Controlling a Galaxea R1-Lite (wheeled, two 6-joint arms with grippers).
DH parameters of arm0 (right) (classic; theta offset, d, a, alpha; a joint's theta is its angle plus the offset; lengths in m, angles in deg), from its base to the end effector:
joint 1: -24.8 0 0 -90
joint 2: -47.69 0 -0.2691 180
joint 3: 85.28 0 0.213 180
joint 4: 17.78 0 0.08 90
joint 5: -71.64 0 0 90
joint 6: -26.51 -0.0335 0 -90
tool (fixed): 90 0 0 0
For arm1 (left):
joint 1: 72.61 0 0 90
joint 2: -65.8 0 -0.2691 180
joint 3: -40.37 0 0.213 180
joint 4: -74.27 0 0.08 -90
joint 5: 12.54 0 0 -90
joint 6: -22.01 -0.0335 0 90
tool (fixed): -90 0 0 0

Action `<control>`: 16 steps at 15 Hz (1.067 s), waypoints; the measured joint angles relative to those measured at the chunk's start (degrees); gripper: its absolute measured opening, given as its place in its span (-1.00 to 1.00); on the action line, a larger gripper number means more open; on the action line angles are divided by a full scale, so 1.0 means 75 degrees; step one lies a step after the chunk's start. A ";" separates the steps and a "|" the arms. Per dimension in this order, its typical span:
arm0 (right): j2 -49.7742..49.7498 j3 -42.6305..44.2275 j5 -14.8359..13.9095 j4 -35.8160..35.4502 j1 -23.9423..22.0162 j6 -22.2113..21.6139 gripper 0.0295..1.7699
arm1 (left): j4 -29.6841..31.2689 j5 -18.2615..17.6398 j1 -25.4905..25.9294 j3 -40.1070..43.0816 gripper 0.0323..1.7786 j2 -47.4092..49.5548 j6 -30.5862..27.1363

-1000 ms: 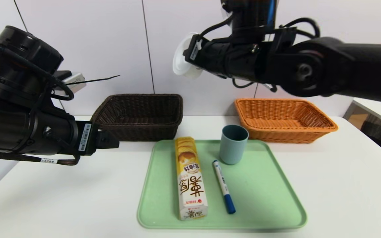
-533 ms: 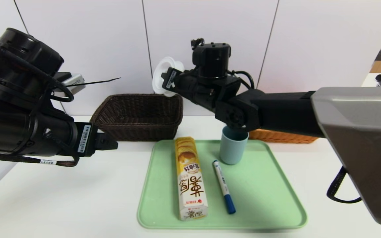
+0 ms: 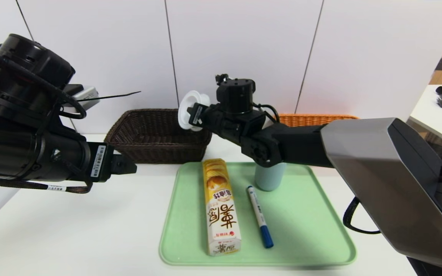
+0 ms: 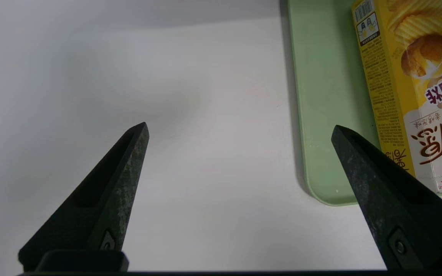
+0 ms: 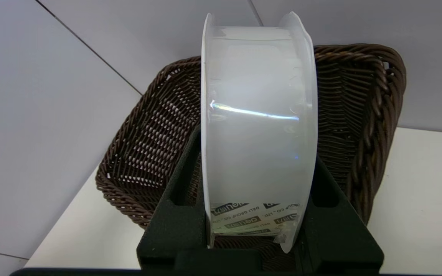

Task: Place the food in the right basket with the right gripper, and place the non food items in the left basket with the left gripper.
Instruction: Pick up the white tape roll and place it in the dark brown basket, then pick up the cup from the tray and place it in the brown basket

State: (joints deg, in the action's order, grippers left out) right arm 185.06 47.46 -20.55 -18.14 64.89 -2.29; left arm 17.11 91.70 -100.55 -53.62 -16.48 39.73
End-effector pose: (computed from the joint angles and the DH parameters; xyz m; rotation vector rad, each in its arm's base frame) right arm 0.4013 0.3361 0.1566 0.4565 0.2351 0.6285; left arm 0.2259 -0.1105 0.2297 -0.0076 0.7650 -0.1091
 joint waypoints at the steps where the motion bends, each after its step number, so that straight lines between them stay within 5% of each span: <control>1: 0.0026 0.0000 0.0021 0.0000 -0.0010 0.0010 -0.36 | 0.0003 -0.0003 0.0000 0.0039 0.90 0.0011 0.0000; 5: 0.0085 0.0002 0.0054 -0.0007 0.0011 0.0033 0.13 | 0.0013 -0.0010 0.0000 0.0114 0.90 0.0033 -0.0003; 10: -0.0078 0.0000 -0.0119 -0.0055 0.0000 0.0073 0.51 | 0.0015 -0.0015 -0.0003 0.0124 0.90 0.0037 0.0000; 12: -0.0216 -0.0003 -0.0636 -0.0047 -0.0010 0.0554 0.60 | 0.0015 -0.0010 -0.0003 0.0117 0.90 0.0041 0.0002; 14: -0.0315 -0.0015 -0.1372 -0.0132 -0.0018 0.1621 0.68 | 0.0028 -0.0003 -0.0003 0.0085 0.90 0.0044 -0.0015; 16: -0.0614 -0.0065 -0.1725 -0.0124 -0.0018 0.2399 0.73 | 0.0029 -0.0007 -0.0011 0.0026 0.90 0.0044 -0.0047</control>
State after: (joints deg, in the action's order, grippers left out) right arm 180.46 46.97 -33.49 -19.06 64.76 15.71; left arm 17.33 91.65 -100.64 -53.42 -16.15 39.37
